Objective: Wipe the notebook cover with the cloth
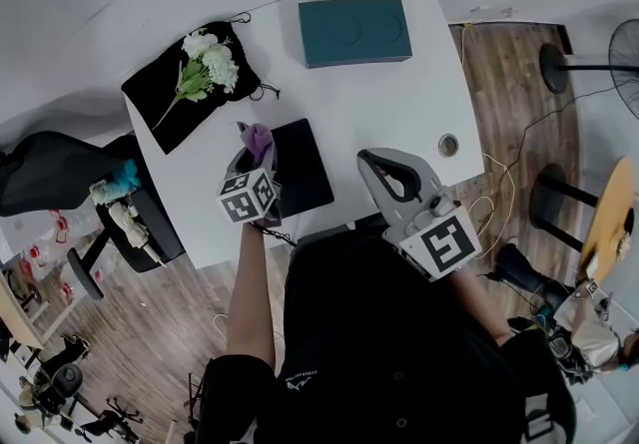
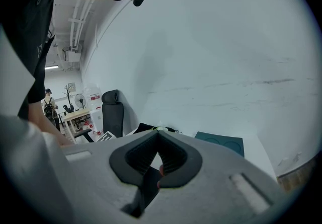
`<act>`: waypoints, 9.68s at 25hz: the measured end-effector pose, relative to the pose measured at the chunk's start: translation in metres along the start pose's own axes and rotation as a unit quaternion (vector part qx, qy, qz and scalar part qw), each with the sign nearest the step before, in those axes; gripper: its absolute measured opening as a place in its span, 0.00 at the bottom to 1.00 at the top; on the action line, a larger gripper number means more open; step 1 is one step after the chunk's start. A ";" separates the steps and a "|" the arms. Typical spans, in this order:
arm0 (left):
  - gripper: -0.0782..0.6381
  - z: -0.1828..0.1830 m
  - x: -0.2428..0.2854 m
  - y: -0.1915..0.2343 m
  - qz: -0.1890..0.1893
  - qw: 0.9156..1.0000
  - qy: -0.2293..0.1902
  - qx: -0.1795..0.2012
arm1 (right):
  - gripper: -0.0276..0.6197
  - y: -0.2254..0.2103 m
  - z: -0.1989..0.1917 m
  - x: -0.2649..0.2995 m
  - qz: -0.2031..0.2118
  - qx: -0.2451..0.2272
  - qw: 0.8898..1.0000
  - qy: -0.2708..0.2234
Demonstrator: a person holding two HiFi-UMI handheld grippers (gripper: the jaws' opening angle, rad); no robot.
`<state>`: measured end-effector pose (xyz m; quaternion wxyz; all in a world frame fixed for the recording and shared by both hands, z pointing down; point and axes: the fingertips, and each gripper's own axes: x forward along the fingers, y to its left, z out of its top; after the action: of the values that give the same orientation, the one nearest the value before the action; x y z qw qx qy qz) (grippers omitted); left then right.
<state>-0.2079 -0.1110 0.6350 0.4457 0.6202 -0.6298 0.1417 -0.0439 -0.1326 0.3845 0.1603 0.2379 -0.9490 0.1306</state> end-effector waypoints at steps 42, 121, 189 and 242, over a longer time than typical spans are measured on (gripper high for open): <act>0.36 -0.016 -0.012 -0.071 -0.060 0.997 0.003 0.041 | 0.05 0.004 -0.005 -0.020 -0.008 -0.008 1.000 -0.016; 0.36 -0.043 -0.031 0.001 -0.007 0.999 0.045 0.009 | 0.05 0.030 -0.003 -0.002 0.026 -0.034 0.999 0.002; 0.37 -0.102 -0.003 -0.129 -0.120 0.982 0.120 0.079 | 0.05 -0.002 -0.025 -0.049 -0.029 -0.018 0.999 0.010; 0.37 -0.101 -0.056 -0.024 -0.070 0.992 0.097 0.035 | 0.05 0.080 -0.013 -0.004 0.030 -0.062 0.997 -0.030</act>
<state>-0.1566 -0.0051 0.6411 0.4915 0.6613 -0.5333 0.1917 -0.0769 -0.0585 0.3817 0.1425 0.2025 -0.9664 0.0695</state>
